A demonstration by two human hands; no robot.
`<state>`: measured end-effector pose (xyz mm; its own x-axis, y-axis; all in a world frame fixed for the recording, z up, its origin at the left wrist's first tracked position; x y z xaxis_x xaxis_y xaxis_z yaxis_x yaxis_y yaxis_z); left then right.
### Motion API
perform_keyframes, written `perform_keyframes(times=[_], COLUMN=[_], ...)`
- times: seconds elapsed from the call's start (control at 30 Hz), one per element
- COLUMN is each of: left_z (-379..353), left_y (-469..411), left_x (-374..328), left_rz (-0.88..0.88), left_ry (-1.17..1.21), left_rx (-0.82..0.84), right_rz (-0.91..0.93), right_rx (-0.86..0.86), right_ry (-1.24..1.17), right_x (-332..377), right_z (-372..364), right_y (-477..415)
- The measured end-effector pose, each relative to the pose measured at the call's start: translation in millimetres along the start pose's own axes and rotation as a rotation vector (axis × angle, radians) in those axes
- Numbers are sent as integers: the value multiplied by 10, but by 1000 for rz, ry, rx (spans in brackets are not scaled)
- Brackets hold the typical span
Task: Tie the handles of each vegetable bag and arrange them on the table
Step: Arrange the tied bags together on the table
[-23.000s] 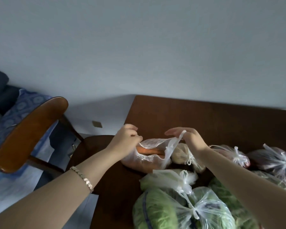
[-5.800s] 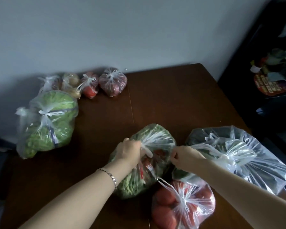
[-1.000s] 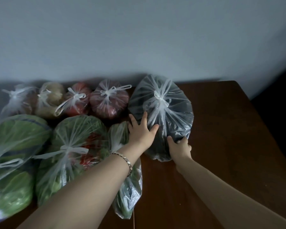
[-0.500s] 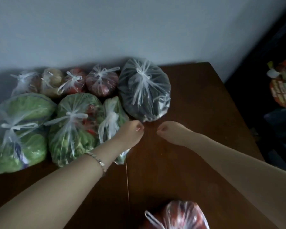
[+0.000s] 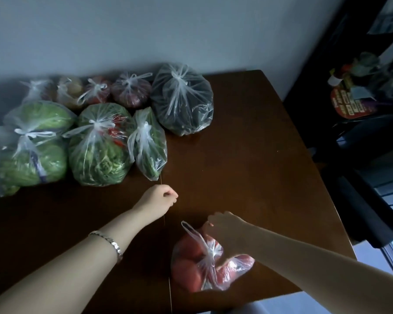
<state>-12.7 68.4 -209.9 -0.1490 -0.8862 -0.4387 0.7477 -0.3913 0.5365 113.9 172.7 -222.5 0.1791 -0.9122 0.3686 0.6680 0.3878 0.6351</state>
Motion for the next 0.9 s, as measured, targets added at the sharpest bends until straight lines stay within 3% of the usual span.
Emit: perform_keyframes(times=[0.23, 0.3, 0.43, 0.53, 0.7, 0.9], left_z=[22, 43, 119, 264, 529, 505], left_y=[118, 104, 10, -81, -397, -830], left_x=[-119, -137, -83, -66, -105, -28], left_rz=[-9, -14, -1, 3, -57, -105], left_ry=[53, 67, 63, 22, -178, -747], left_rx=[-40, -53, -74, -128, -225, -132], right_rz=[6, -28, -166, -263, -362, -362], right_rx=[-92, -127, -187, -227, -394, -503], right_ry=[161, 76, -326, -363, -396, -406], right_x=[171, 120, -260, -551, -1029, -1198], right_z=[-53, 13, 212, 481, 1209, 1888], right_y=[-45, -10, 3, -43, -298, -830])
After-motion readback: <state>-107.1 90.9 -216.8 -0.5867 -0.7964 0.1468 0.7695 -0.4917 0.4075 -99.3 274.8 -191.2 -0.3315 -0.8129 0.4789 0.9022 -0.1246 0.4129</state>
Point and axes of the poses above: each hand's wrist, its own y-axis away from the middle knuckle, its own z-axis out of the back of the hand, x = y × z, the point moved 8 cm from there along -y, towards the middle knuckle, and after that the axes turned 15 degrees about -y, right-handed, at the moved point
